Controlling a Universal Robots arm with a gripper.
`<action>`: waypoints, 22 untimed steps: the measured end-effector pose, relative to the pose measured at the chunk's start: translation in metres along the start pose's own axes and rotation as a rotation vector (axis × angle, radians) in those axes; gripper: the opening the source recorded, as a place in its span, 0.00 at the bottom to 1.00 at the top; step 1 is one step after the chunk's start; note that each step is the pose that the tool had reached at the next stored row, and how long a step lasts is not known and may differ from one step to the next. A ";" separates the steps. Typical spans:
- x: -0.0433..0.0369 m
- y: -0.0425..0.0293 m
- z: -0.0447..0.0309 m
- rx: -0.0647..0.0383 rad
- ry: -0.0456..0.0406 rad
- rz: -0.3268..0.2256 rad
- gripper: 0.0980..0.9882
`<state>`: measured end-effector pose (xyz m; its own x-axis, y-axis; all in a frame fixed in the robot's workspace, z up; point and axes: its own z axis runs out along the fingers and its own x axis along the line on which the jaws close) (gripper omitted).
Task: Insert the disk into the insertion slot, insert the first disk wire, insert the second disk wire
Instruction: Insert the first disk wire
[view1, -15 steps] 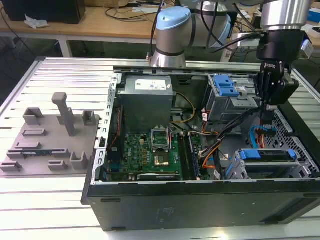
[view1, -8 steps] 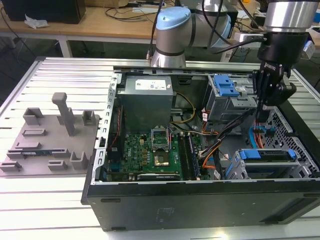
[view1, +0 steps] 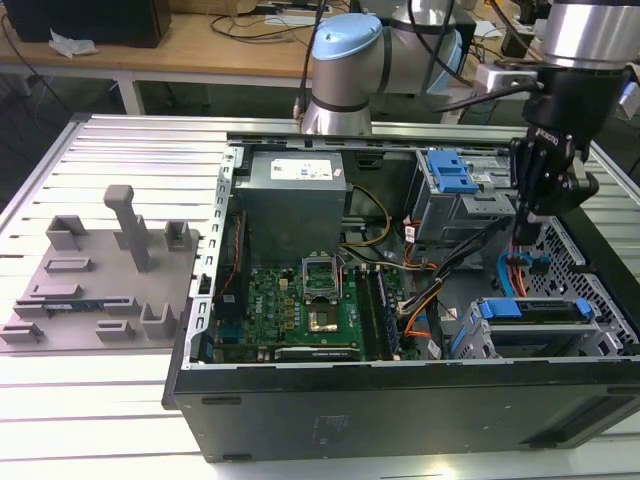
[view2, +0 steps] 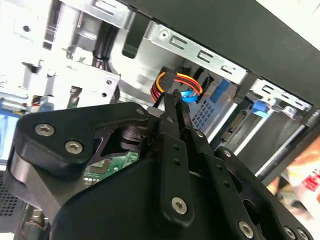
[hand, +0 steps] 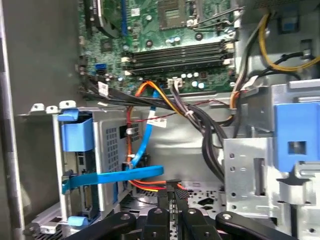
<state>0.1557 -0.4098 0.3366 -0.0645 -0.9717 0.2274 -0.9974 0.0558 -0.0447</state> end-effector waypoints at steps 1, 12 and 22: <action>0.0014 -0.0001 -0.0005 -0.001 -0.0152 0.000 0.07; 0.0288 -0.0022 -0.0117 -0.021 -0.1477 0.003 0.07; 0.0623 -0.0046 -0.0073 -0.043 -0.1640 0.003 0.07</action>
<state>0.1561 -0.4689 0.3581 -0.0647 -0.9958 0.0654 -0.9979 0.0646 -0.0030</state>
